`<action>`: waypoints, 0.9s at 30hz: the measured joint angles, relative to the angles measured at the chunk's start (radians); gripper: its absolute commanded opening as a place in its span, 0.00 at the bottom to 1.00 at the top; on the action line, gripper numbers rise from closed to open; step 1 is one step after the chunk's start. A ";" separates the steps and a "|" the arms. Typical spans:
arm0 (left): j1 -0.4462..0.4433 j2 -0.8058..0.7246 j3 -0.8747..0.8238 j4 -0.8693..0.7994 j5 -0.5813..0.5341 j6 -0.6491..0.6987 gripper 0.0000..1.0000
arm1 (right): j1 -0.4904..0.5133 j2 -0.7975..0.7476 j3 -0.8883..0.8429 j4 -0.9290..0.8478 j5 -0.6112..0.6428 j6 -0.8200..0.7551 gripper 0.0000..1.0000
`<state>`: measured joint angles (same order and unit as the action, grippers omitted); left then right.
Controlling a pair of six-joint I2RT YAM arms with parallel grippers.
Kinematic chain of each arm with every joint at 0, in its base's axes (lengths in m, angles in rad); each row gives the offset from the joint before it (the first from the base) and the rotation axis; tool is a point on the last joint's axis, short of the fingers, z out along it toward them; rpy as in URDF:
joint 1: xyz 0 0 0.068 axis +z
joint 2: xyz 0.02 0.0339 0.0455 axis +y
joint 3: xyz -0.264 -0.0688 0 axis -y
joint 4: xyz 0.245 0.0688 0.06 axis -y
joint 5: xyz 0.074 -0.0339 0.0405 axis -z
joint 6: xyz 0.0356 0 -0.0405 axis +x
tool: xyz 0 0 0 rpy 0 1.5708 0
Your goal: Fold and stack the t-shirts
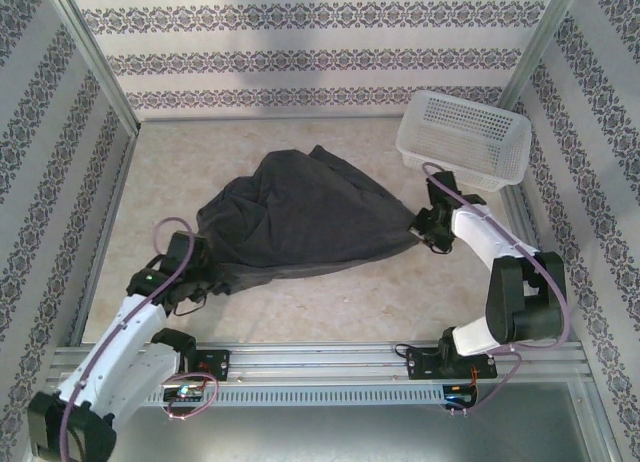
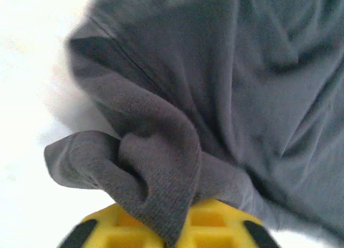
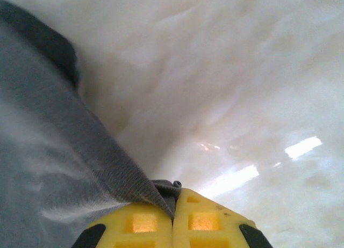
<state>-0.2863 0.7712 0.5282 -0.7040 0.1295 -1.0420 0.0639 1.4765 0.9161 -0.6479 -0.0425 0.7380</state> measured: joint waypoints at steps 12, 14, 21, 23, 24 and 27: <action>-0.123 -0.034 0.048 0.101 0.115 0.095 0.59 | -0.069 0.068 0.006 -0.026 0.014 -0.042 0.00; -0.106 -0.033 0.081 0.055 0.020 0.090 0.59 | -0.069 0.069 0.006 -0.026 0.013 -0.051 0.00; 0.178 0.076 0.094 0.039 -0.113 0.067 0.59 | -0.082 0.069 0.007 -0.028 0.011 -0.084 0.00; 0.251 0.157 0.098 0.042 -0.112 0.068 0.59 | -0.086 0.069 0.007 -0.029 0.009 -0.092 0.00; 0.272 0.192 0.100 0.045 -0.112 0.069 0.59 | -0.087 0.069 0.007 -0.029 0.008 -0.095 0.00; 0.323 0.294 0.101 0.067 -0.090 0.074 0.59 | -0.088 0.069 0.010 -0.030 0.004 -0.110 0.00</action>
<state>0.0364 1.0657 0.6289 -0.6369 0.0399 -0.9676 -0.0242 1.5459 0.9260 -0.6777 -0.0387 0.6281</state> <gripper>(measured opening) 0.592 0.056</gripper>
